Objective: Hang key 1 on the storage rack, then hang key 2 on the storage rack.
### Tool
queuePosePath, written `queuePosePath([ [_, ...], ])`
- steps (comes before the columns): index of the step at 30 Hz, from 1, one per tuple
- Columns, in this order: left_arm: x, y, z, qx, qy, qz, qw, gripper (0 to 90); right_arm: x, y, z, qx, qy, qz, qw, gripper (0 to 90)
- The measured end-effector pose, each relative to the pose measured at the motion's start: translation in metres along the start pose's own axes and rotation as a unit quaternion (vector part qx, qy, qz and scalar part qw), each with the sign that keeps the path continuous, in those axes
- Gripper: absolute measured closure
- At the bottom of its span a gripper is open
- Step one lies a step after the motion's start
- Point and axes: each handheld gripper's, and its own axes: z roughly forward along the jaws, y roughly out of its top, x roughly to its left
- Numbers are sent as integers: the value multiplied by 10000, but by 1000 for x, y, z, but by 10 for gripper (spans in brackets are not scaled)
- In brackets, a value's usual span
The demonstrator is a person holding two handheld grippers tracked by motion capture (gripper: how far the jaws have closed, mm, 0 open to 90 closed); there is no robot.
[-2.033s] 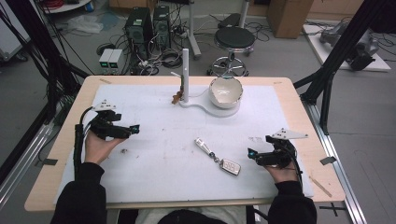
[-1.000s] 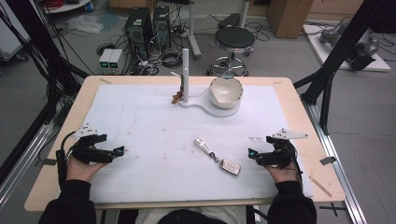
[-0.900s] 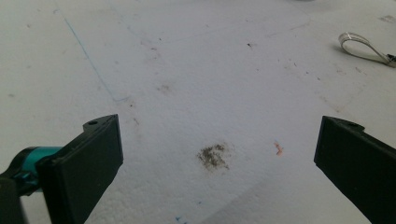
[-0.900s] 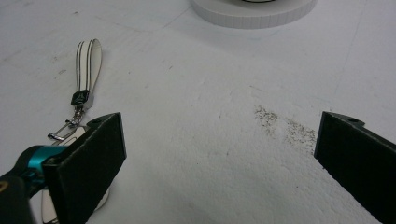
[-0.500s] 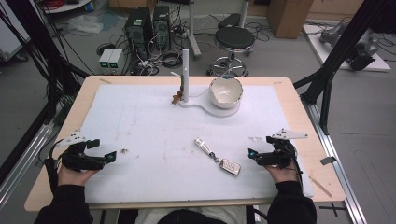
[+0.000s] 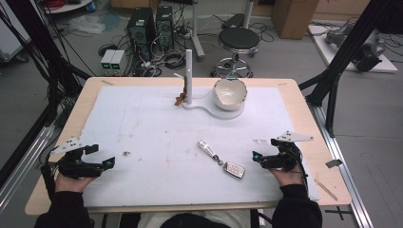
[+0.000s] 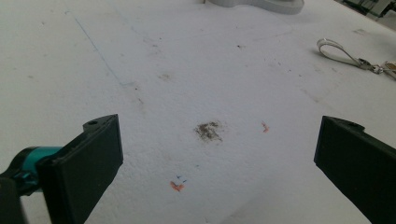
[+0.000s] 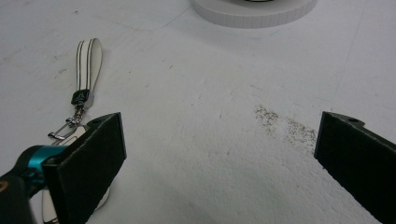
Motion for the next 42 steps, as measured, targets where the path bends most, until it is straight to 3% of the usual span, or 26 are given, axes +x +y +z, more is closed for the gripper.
queuePosePath([
  [14, -2, 0, 3, 50, -46, 53, 10000, 17, 2, 3, 4, 83, 78, -80, 9999, 11],
  [27, -2, -2, 1, 89, -77, 58, 9999, 17, 36, 25, 31, 401, 406, -579, 9967, 11],
  [42, -2, -3, 1, 126, -90, 75, 9999, 16, 59, 33, 51, 693, 606, -852, 9921, 11],
])
